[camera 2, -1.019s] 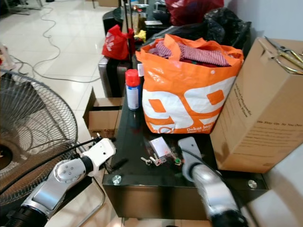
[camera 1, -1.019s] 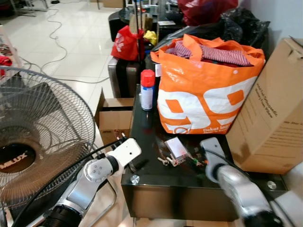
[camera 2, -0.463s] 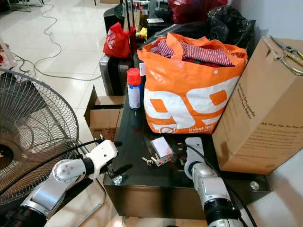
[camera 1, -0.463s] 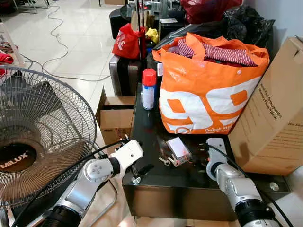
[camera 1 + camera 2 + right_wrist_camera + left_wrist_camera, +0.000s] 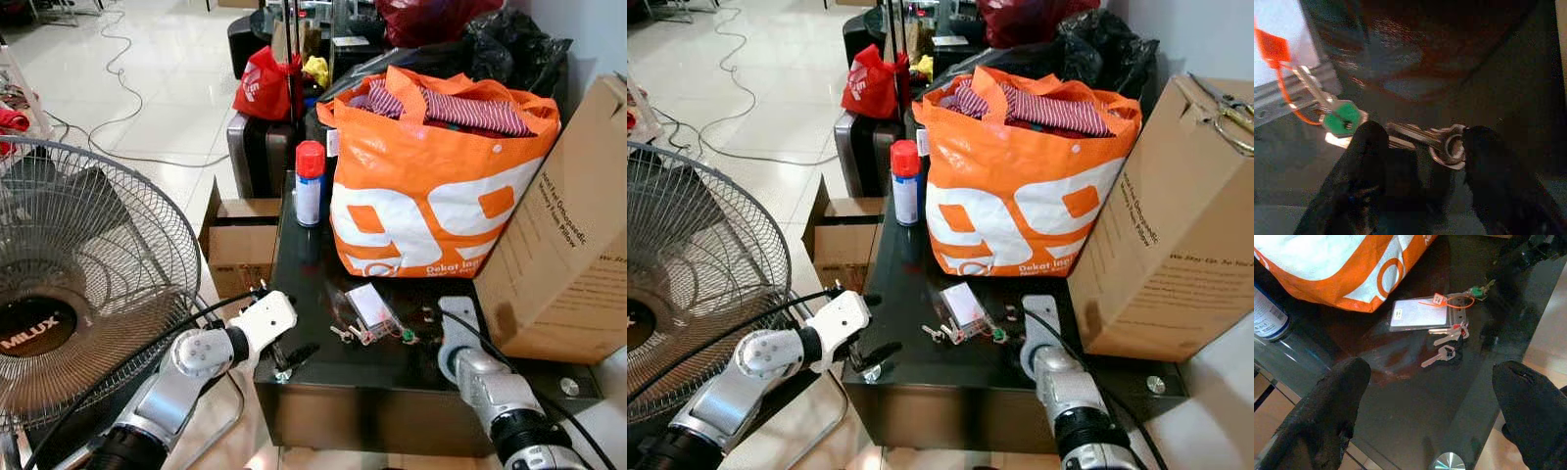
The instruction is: Hang keys on a hook
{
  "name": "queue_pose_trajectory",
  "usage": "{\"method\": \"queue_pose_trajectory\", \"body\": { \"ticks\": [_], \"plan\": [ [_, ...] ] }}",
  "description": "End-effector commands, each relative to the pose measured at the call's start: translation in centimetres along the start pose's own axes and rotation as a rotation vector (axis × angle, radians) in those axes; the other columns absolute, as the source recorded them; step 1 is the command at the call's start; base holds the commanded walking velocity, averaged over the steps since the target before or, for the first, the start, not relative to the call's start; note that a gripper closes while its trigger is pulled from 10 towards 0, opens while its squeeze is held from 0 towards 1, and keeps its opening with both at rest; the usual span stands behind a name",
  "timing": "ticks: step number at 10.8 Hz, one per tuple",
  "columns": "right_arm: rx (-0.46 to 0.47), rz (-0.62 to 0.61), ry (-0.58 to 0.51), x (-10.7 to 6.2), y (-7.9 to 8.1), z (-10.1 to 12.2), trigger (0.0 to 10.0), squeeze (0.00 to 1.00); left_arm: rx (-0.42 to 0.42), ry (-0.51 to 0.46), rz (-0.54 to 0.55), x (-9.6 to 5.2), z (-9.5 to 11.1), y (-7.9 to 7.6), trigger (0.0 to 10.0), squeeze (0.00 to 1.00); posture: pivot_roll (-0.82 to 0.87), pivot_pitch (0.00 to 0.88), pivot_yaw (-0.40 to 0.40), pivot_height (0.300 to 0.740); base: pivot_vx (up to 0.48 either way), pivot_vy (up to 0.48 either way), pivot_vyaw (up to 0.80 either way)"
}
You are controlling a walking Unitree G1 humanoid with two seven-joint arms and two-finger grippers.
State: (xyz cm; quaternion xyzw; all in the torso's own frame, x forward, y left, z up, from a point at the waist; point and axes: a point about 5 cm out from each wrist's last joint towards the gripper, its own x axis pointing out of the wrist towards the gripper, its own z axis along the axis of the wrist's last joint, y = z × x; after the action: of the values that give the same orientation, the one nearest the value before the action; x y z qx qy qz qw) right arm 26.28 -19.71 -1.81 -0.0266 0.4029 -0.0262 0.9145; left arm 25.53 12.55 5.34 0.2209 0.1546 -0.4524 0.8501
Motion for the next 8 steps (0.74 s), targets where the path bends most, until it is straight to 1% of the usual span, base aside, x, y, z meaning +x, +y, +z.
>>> {"method": "queue_pose_trajectory", "body": {
  "ticks": [1, 4, 8],
  "plan": [
    [0.028, -0.014, -0.006, 0.04, -0.47, 0.06, 0.0, 0.0, 0.018, -0.001, -0.009, -0.07, 0.26, 0.21, 10.0, 0.0, -0.1, 0.0, 0.023, 0.74, 0.0, 0.0, 0.0],
    [0.042, -0.04, 0.018, 0.29, -1.01, -0.78, 0.0, 0.0, 0.022, -0.003, -0.017, -0.11, 0.25, 0.21, 10.0, 0.0, -0.1, 0.0, 0.026, 0.74, 0.0, 0.0, 0.0],
    [0.056, -0.044, 0.003, 0.52, -1.05, -0.66, 0.0, 0.0, 0.026, -0.003, -0.023, -0.2, 0.29, 0.17, 10.0, 0.0, -0.09, 0.0, 0.022, 0.74, 0.0, 0.0, 0.0]
  ]
}}
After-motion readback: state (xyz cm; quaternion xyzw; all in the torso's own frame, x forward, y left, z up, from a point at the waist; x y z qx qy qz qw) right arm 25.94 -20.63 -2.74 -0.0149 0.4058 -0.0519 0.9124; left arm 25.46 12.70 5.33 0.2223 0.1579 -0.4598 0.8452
